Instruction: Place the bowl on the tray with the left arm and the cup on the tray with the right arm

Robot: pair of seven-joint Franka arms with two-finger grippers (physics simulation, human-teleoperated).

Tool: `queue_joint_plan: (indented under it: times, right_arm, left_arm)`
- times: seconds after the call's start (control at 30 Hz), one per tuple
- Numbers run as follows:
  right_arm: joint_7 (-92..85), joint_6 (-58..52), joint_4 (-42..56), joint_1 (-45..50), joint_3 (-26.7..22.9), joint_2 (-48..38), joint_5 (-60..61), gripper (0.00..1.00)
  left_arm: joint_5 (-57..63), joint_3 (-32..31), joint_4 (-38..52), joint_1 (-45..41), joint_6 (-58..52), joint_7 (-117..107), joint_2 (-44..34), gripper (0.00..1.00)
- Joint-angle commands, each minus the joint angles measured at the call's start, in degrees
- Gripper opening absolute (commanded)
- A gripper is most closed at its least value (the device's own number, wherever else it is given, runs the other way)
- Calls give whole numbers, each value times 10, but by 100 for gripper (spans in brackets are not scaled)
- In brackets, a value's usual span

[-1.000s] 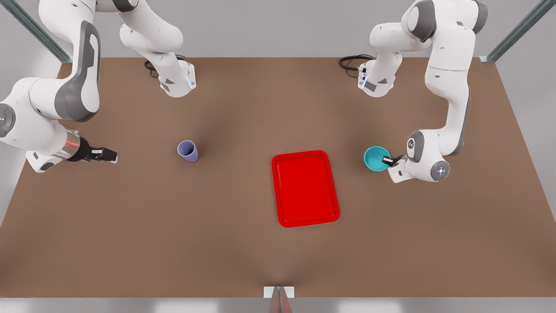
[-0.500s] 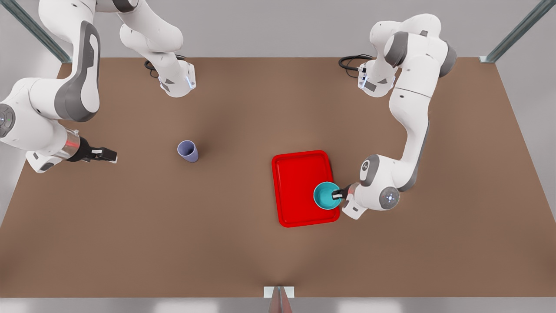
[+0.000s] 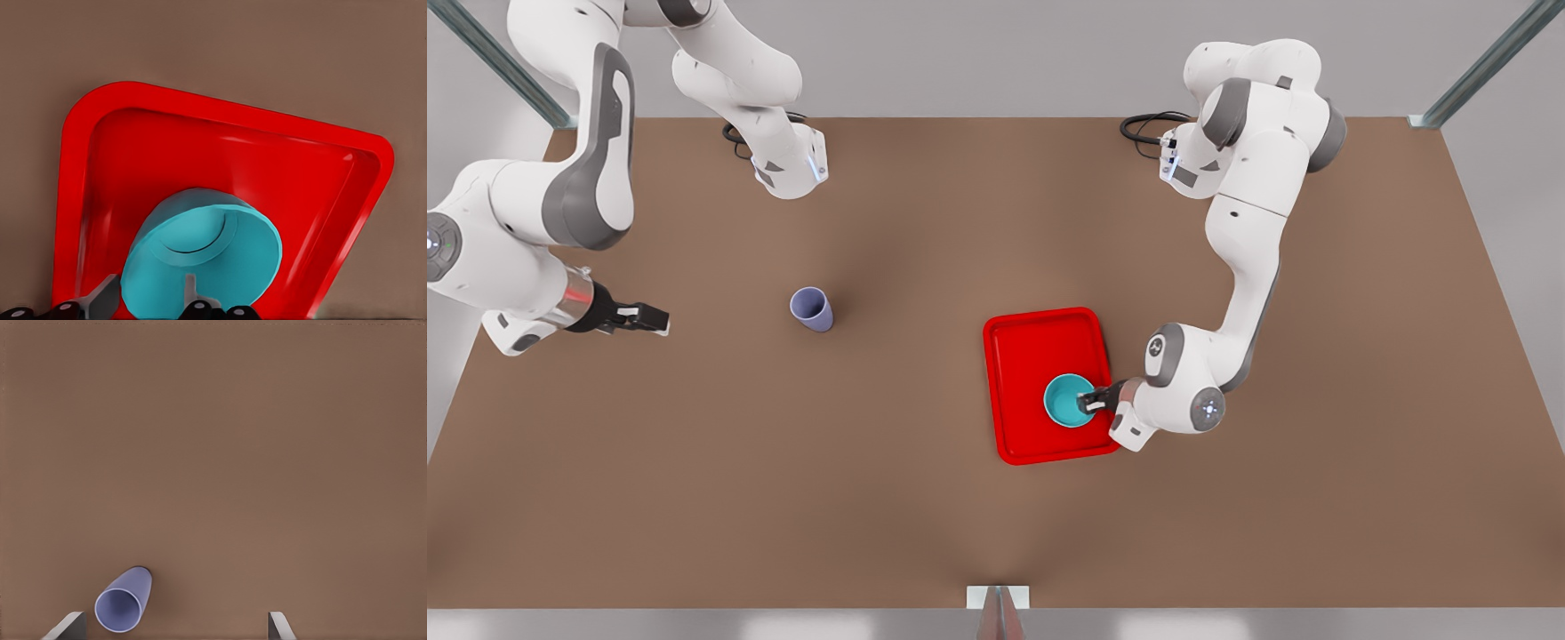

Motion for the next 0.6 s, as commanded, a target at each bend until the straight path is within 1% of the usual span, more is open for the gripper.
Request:
queue_joint_plan:
  times: [0.0,0.13,0.2,0.23,0.27,0.3,0.33,0.37,0.4,0.47,0.5,0.53,0.57]
  right_arm:
    - [0,0,0,-2,0,0,0,100]
    - [-3,-1,6,3,4,11,-1,100]
    - [5,-2,10,10,38,16,-1,100]
    - [10,-2,11,21,39,16,-1,100]
    - [66,-10,12,41,41,15,0,100]
    - [73,-11,10,44,46,12,0,100]
    - [73,-13,5,45,47,9,0,100]
    - [73,-17,4,45,53,8,0,100]
    - [74,-20,3,45,55,6,0,100]
    - [74,-18,-9,45,55,1,18,100]
    - [74,-14,-14,45,55,1,20,100]
    - [74,-11,-25,46,57,0,19,100]
    - [76,-9,-48,60,56,-16,18,100]
  left_arm:
    - [22,0,0,0,-1,-3,0,100]
    - [32,5,27,3,-11,-2,-6,100]
    - [59,8,38,3,-12,0,-6,100]
    - [90,9,48,3,-17,2,-11,100]
    - [228,10,55,3,-87,11,-54,100]
    - [283,10,58,4,-159,25,-103,100]
    - [294,16,58,10,-270,92,-155,100]
    - [293,49,56,10,-331,128,-198,100]
    - [294,67,55,10,-379,141,-240,100]
    - [295,93,51,18,-407,173,-291,100]
    - [289,90,-20,50,-388,212,-354,100]
    - [289,88,-77,54,-350,212,-395,100]
    - [288,87,-68,53,-359,210,-389,100]
